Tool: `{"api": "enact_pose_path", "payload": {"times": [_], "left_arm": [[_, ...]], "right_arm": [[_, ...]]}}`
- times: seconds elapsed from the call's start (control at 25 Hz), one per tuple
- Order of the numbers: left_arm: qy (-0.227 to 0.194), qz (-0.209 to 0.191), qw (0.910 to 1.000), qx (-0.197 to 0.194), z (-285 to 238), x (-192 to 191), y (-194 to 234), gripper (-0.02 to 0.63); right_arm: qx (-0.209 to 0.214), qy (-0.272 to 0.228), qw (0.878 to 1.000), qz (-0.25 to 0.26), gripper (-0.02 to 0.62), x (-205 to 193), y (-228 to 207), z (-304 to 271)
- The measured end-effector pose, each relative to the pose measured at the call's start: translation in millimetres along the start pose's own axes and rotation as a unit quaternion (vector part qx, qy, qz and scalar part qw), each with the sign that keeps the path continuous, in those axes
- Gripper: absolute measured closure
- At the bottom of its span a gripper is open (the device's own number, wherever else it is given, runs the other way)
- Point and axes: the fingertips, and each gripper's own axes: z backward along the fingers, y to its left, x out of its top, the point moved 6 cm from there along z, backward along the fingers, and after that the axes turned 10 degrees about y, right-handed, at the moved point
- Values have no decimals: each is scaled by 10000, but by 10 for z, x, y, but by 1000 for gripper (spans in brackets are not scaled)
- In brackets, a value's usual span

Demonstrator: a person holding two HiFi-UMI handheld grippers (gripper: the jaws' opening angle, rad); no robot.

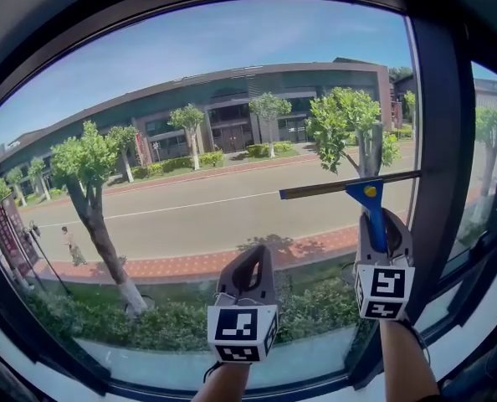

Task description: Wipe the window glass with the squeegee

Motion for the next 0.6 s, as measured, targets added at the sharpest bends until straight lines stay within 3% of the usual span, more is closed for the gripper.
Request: {"api": "enact_pose_path", "payload": {"times": [0.6], "left_arm": [[305, 61, 9995, -88, 92, -355, -60, 604]], "right_arm": [[23, 144, 9999, 5, 456, -515, 114, 182]]}}
